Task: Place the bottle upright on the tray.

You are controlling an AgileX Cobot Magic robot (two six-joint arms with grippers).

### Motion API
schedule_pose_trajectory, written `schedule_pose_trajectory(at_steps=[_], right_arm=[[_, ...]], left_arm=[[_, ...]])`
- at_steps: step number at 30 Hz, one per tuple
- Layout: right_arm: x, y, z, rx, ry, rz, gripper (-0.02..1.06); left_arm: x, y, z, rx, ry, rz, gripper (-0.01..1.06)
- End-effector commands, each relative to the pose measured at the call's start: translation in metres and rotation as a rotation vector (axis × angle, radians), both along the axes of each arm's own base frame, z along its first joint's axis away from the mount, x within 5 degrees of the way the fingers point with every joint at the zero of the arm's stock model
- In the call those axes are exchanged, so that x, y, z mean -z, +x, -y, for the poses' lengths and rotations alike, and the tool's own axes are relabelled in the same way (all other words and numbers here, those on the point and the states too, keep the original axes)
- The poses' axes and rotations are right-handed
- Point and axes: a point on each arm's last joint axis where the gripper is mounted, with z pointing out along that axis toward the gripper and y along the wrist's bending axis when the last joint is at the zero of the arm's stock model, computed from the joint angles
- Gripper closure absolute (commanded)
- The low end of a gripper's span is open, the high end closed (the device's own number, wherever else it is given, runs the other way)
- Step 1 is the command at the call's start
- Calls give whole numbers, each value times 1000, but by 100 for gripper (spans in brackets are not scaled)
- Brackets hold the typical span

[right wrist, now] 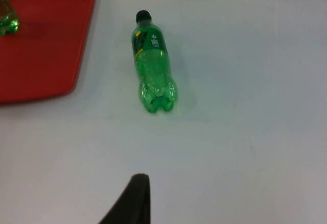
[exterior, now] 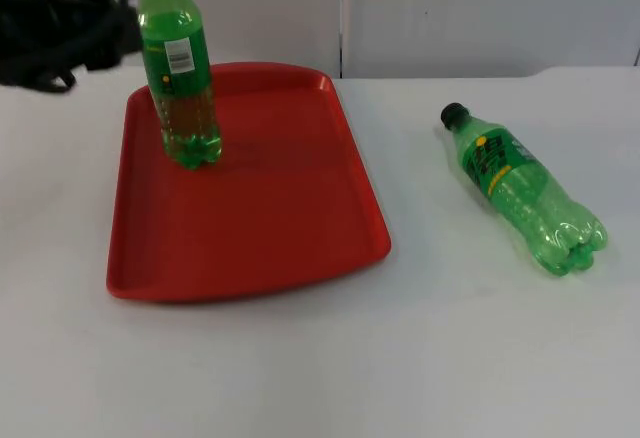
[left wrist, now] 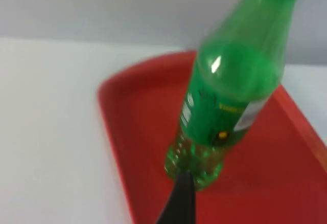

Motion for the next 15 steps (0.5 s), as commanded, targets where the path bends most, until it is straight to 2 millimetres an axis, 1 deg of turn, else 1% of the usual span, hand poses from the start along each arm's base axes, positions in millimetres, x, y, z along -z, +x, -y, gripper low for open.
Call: schedule_pose_trajectory(at_steps=[1,2,3,5,6,11,15], right_arm=[[-1,0,0,1,3,11,0],[-1,0,0,1,3,11,0],[-1,0,0,1,3,11,0],[-1,0,0,1,3,11,0],[-1,0,0,1,3,11,0],[-1,0,0,1,3,11,0],[-1,0,0,1,3,11,0]], left_arm=[[-21,-14,-4,-27,13,7,32],[-27,-17,-5,-32,16,15,32],[-42,-26,-8,-45,20,40,32],[-63,-40,-11,-62,23,83,32],[-63,-40,-11,-62,23,83,32],[-104,-74,-18,-85,33,194,32],[-117,-89,-22,-99,38,229,32]])
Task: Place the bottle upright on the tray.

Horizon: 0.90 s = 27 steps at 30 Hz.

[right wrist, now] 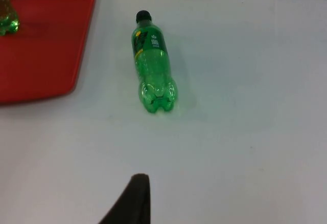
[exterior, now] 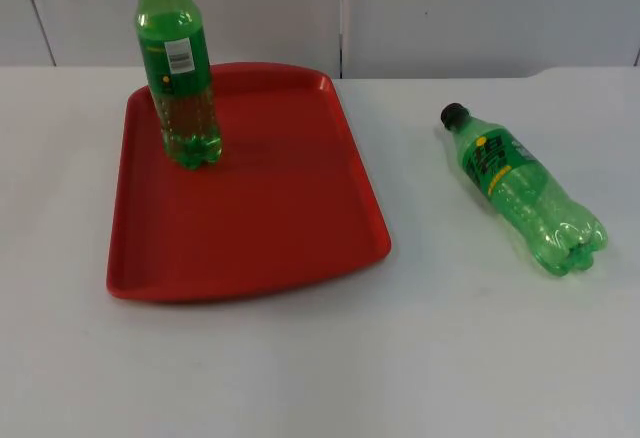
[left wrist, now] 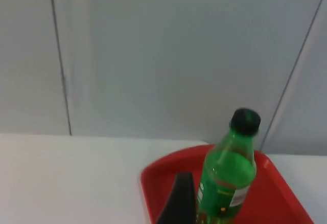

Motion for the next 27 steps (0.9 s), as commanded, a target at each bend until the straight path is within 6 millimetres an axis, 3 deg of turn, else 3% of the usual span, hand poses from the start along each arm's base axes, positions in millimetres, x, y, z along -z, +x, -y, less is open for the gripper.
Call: schedule_pose_trajectory(at_steps=[1,9,13,27], right_arm=[[-1,0,0,1,3,10,0],[-1,0,0,1,3,10,0],[-1,0,0,1,3,10,0],[-1,0,0,1,3,10,0]], left_arm=[[-8,-13,-3,-12,8,18,32],[-25,-42,-10,-42,43,52,32],[-30,-60,-11,-26,143,43,32],[-28,-96,-1,122,137,-64,32]])
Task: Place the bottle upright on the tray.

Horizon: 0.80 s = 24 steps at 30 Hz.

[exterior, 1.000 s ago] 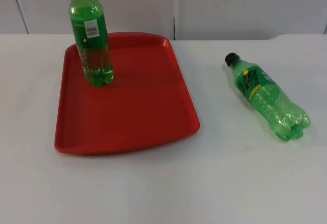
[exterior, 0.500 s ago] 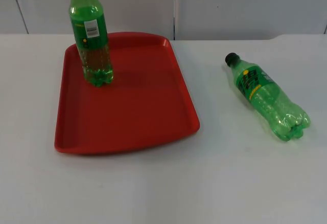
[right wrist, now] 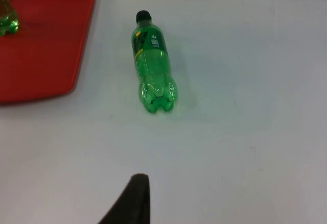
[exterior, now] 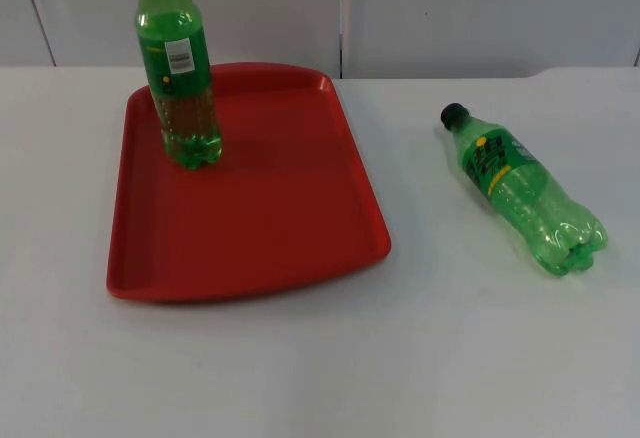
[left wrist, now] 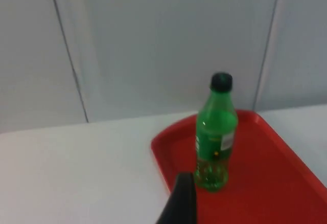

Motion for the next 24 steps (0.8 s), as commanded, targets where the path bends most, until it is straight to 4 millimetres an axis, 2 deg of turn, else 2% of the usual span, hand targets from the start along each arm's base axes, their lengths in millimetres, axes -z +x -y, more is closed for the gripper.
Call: schedule_pose_trajectory(at_steps=[1,8,16,24], right_arm=[[-1,0,0,2,5,10,0],[-1,0,0,2,5,10,0],[-1,0,0,2,5,10,0],[-1,0,0,2,5,10,0]], left_arm=[[3,-6,3,40,-7,-35,32],[-3,-33,6,149,9,-6,32],[-8,-61,1,163,0,38,32],[-2,-86,-3,183,15,0,32]])
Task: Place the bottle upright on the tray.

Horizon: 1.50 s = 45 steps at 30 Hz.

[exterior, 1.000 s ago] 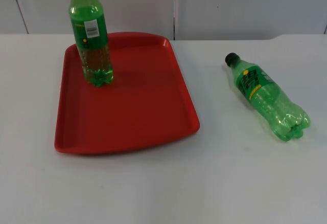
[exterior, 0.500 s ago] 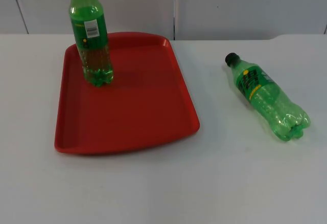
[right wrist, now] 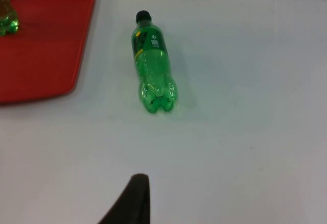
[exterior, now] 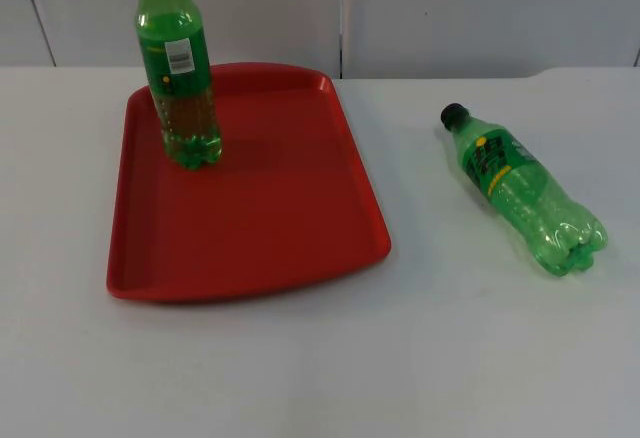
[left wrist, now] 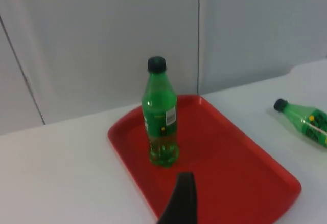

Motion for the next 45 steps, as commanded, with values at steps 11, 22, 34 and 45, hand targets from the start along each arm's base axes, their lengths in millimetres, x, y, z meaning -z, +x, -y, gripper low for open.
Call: schedule_pose_trajectory(at_steps=[11,22,34,45], right_arm=[[-1,0,0,2,5,10,0],[-1,0,0,2,5,10,0],[-1,0,0,2,5,10,0],[-1,0,0,2,5,10,0]], left_arm=[[8,-36,-6,30,13,-9,32],[16,-72,-12,42,8,43,32],[25,-89,-19,21,46,46,32],[29,-95,-21,13,62,35,32]])
